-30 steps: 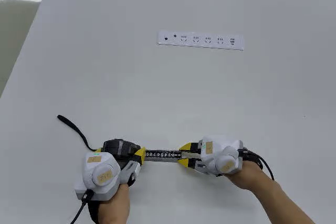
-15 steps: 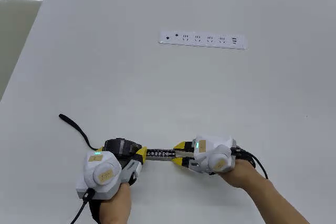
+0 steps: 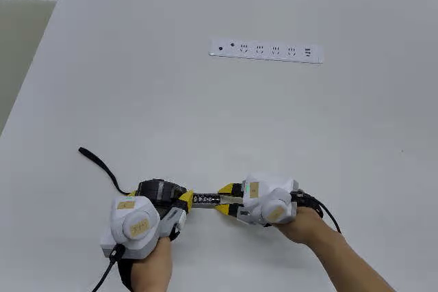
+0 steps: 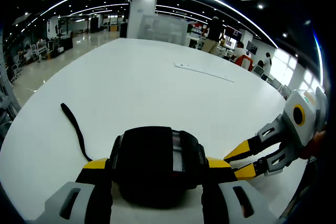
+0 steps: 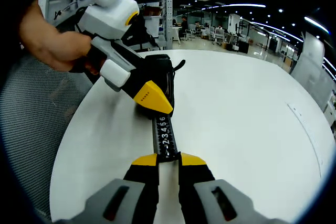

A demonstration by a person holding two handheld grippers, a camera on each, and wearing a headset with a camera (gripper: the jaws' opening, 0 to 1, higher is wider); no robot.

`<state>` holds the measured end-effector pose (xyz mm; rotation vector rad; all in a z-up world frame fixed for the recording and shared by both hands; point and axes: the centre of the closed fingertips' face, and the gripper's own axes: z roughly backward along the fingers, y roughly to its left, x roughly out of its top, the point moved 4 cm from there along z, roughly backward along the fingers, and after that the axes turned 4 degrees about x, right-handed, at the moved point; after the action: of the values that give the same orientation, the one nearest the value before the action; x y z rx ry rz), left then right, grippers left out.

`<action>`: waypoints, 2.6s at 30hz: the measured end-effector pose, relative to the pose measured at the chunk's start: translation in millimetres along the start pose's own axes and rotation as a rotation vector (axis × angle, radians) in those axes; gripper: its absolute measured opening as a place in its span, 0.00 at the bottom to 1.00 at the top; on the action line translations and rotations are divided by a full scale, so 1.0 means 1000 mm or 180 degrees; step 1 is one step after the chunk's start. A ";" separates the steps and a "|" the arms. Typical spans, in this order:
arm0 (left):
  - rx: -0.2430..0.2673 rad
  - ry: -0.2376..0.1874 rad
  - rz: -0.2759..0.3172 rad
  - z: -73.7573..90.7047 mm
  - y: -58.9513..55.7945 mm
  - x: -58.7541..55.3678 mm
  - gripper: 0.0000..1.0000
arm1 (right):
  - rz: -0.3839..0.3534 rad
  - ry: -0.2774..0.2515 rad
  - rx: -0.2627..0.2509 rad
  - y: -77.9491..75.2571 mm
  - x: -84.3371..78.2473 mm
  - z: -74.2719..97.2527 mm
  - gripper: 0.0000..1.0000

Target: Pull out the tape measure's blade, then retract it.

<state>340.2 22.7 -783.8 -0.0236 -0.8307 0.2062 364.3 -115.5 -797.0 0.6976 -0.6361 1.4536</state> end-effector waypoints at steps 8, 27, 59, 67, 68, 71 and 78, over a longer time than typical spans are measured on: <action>-0.0004 0.0009 0.0006 0.000 0.001 0.000 0.66 | 0.0002 -0.0024 0.0018 0.001 0.007 -0.009 0.11; -0.0041 0.0023 0.0041 0.000 0.001 0.000 0.67 | 0.0010 -0.0062 0.0018 0.003 0.020 -0.025 0.11; -0.0144 0.0069 0.0136 0.000 0.002 0.002 0.68 | 0.0011 -0.0139 0.0024 0.007 0.037 -0.043 0.12; -0.0152 0.0082 0.0154 -0.001 0.002 0.001 0.68 | 0.0038 -0.0114 0.0030 0.007 0.037 -0.042 0.12; -0.0152 0.0082 0.0154 -0.001 0.002 0.001 0.68 | 0.0042 -0.0113 0.0026 0.008 0.037 -0.042 0.12; -0.0160 0.0095 0.0146 -0.001 0.002 0.000 0.68 | 0.0078 -0.0083 0.0029 0.008 0.036 -0.042 0.12; -0.0179 0.0182 0.0156 -0.002 0.001 -0.001 0.70 | 0.0136 -0.0059 0.0020 0.009 0.036 -0.044 0.13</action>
<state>341.2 23.3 -786.2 -0.1024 -0.7792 0.2272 355.4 -59.1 -798.3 0.7068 -0.6645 1.4904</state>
